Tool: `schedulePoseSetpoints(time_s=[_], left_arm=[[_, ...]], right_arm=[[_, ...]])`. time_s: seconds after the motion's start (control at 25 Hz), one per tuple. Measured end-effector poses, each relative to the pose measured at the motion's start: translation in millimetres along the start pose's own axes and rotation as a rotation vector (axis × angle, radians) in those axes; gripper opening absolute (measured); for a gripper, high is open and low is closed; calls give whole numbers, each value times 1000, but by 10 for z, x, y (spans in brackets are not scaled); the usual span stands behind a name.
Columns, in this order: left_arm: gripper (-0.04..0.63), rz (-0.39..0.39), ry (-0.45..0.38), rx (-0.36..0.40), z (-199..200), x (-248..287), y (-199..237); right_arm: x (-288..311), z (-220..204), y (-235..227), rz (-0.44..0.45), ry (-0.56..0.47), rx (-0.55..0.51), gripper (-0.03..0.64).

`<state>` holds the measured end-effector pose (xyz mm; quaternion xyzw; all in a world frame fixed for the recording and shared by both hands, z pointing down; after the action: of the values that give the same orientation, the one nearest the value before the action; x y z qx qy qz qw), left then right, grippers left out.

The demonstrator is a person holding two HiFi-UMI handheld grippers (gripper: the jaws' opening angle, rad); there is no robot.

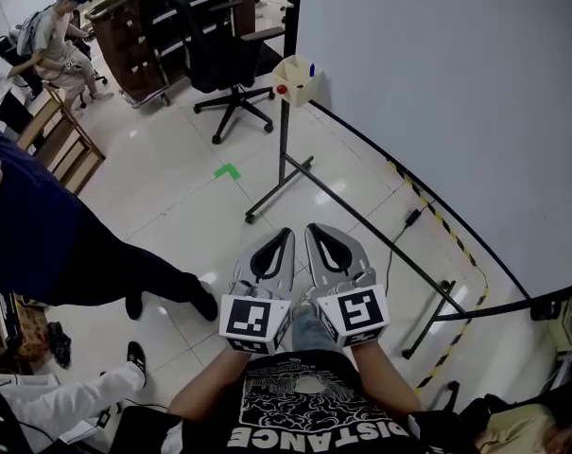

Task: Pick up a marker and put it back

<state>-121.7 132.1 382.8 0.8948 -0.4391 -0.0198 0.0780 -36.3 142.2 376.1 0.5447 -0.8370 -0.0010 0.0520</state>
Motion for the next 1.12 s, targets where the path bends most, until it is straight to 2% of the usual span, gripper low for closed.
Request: schedulePoseSetpoints(time_s=[0.2,0.28,0.44,0.68,0.92,1.12], left_arm=[[5,9,-1,15,66,450,144],[6,28,-10,19,87,668,242],[6,75,23,9,201,1118,391],[6,75,17,1,217,1720,540],[6,117,7,8,258,2313,731],[6,147,9,-4,309,2577,820]], right_arm=[[404,49,-355,16,-22,15,0],[595,76,-507,28,-28,16,0],[948,115,-836,49,-27,24,0],[1406,149,-1223,90,-26,35,0],[1891,112,-1644,131,-12,42,0],[2136,140,-1887,148,-16,40,0]])
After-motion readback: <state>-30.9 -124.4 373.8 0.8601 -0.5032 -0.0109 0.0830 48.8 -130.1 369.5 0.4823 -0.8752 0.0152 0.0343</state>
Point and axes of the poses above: the fingertips, and each gripper's own axes: x forward along the fingers, y to its left, z out of its top, the point moved 5 cm from there along -x, backward along the fingers, and after that the axes turned 1 degree about -z, right-handed, at the moved point
